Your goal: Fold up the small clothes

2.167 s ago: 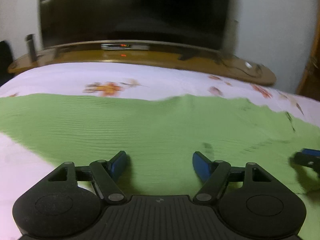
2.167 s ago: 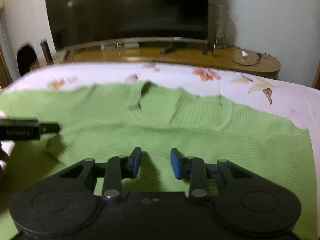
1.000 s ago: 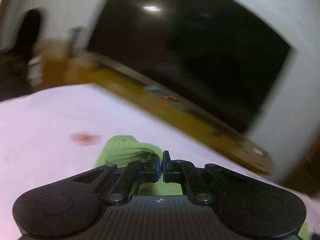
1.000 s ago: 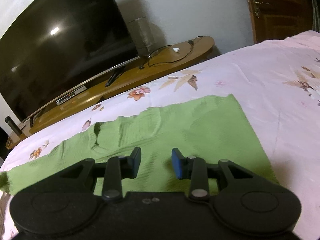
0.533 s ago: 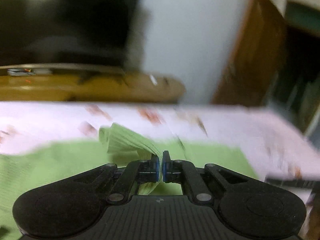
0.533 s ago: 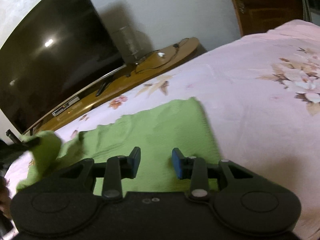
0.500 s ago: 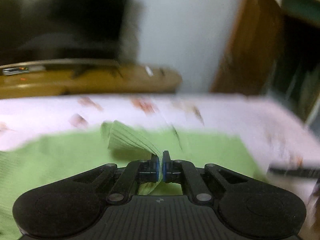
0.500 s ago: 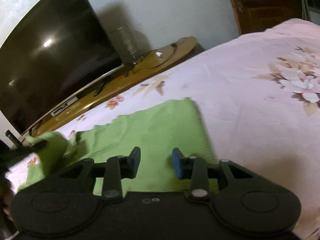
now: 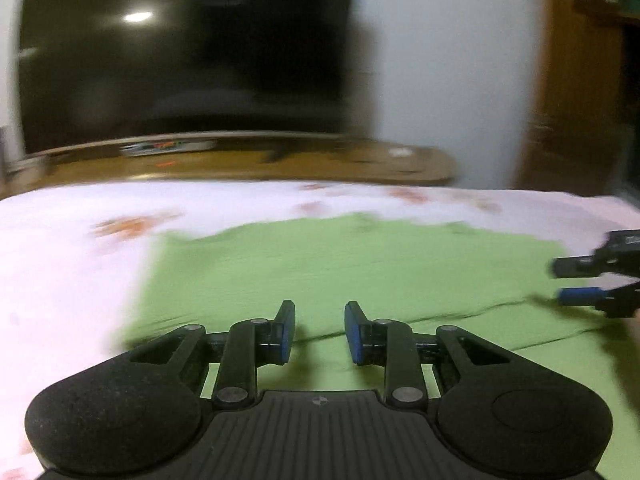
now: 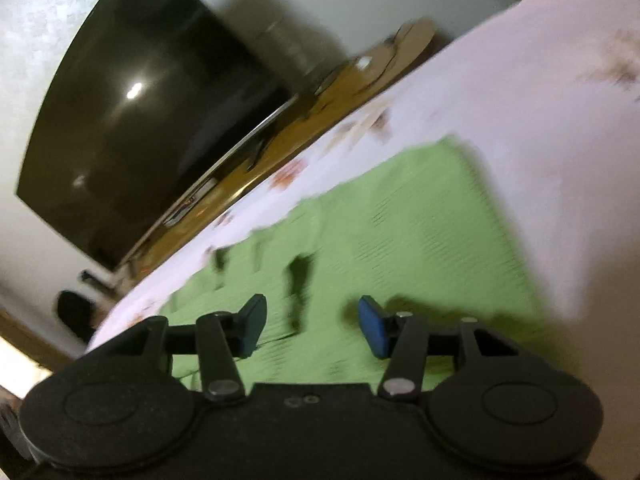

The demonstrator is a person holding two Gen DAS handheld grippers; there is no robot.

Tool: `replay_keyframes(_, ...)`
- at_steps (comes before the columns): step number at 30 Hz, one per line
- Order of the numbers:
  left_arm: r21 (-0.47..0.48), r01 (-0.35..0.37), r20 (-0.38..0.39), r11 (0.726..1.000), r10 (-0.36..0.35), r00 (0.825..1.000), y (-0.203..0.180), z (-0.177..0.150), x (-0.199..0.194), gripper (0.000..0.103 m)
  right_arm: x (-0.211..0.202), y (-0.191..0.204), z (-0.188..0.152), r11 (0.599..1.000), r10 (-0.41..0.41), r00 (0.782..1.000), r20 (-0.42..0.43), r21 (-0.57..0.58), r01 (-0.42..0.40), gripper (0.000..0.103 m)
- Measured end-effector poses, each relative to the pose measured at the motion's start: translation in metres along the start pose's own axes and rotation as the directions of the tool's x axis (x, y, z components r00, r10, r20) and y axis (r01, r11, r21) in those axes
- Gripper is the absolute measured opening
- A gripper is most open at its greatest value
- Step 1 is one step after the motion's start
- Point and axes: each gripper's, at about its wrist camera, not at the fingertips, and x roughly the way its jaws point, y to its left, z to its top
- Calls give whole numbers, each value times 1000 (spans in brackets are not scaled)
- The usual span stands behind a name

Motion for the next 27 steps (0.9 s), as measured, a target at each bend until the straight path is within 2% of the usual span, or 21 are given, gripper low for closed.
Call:
replay_keyframes(4, -3, -95, -67, 995, 95, 993, 41, -10, 5, 27, 38, 5, -5, 994, 56, 995, -85, 96, -48, 46)
replay_keyframes(6, 3, -106, -83, 994, 106, 991, 49, -12, 9, 27, 49, 9, -5, 993, 39, 996, -85, 111, -30, 42)
replay_keyframes(8, 7, -134, -90, 991, 134, 987, 52, -14, 10, 27, 56, 13, -4, 993, 25, 996, -80, 119, -15, 32)
replay_keyframes(13, -31, -144, -77, 989, 141, 987, 55, -17, -3, 27, 64, 22, -4, 998, 4, 996, -92, 63, 2, 23)
replay_keyframes(18, -28, -191, -74, 981, 189, 979, 54, -21, -16, 27, 61, 20, -4, 999, 0, 996, -88, 50, 4, 22)
replay_keyframes(21, -76, -178, -94, 981, 171, 981, 62, -27, -16, 27, 60, 17, -4, 999, 9, 996, -89, 50, -5, 27)
replay_keyframes(22, -81, -166, -101, 983, 158, 982, 64, -27, -12, 29, 60, 17, -4, 999, 14, 996, -93, 47, -10, 29)
replay_keyframes(24, -90, -149, -111, 985, 138, 984, 65, -24, 0, 58, 62, 16, -3, 999, 22, 995, -99, 46, -18, 29)
replay_keyframes(25, -101, -137, -112, 985, 126, 986, 65, -25, 7, 66, 63, 17, -3, 999, 22, 995, -99, 41, -18, 26)
replay_keyframes(27, -73, -146, -117, 987, 137, 984, 61, -28, 18, 66, 64, 21, -2, 1000, 14, 995, -99, 11, -13, 13)
